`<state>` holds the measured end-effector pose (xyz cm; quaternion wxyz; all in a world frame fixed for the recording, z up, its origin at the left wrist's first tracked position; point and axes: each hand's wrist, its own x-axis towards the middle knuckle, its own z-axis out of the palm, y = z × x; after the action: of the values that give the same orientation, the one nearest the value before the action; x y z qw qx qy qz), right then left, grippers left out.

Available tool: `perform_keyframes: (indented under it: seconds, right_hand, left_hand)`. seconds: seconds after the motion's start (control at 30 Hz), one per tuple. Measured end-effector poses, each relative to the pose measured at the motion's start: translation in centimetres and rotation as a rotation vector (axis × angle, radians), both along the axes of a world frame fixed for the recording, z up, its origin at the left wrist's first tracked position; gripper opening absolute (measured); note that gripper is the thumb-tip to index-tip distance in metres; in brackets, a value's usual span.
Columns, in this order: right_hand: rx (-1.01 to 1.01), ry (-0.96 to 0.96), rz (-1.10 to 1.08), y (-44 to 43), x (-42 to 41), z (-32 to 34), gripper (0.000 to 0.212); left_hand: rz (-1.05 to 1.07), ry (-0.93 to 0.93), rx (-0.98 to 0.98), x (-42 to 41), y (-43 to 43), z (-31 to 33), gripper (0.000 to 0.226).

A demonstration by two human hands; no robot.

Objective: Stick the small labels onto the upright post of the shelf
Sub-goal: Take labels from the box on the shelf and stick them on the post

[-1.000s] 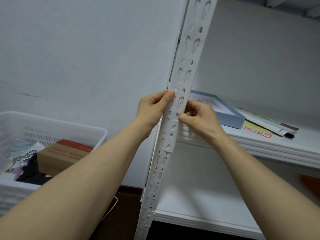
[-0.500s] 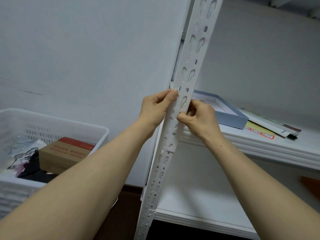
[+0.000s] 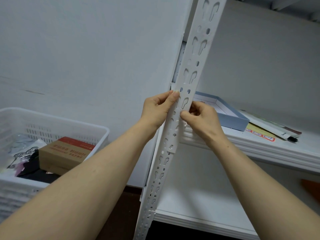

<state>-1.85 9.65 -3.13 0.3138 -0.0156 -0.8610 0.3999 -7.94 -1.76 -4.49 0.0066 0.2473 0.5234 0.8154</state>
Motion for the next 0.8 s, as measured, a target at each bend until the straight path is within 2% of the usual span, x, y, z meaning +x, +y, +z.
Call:
perform_keyframes:
  seconds: [0.1, 0.3, 0.63, 0.8]
  right_hand:
    - [-0.031, 0.027, -0.039, -0.24, -0.32, -0.09, 0.008]
    - [-0.014, 0.027, -0.06, -0.3, -0.62, -0.04, 0.014]
    - [-0.048, 0.022, 0.026, 0.25, -0.29, -0.31, 0.017]
    - [-0.108, 0.03, 0.003, 0.08, -0.49, -0.11, 0.009]
  left_hand:
    - [0.004, -0.005, 0.002, 0.02, -0.01, -0.02, 0.03]
    - [0.008, -0.01, 0.004, 0.06, -0.05, 0.05, 0.034]
    - [0.0, -0.009, 0.019, 0.35, -0.1, 0.07, 0.022]
    - [-0.007, -0.019, 0.029, 0.44, -0.08, 0.07, 0.025]
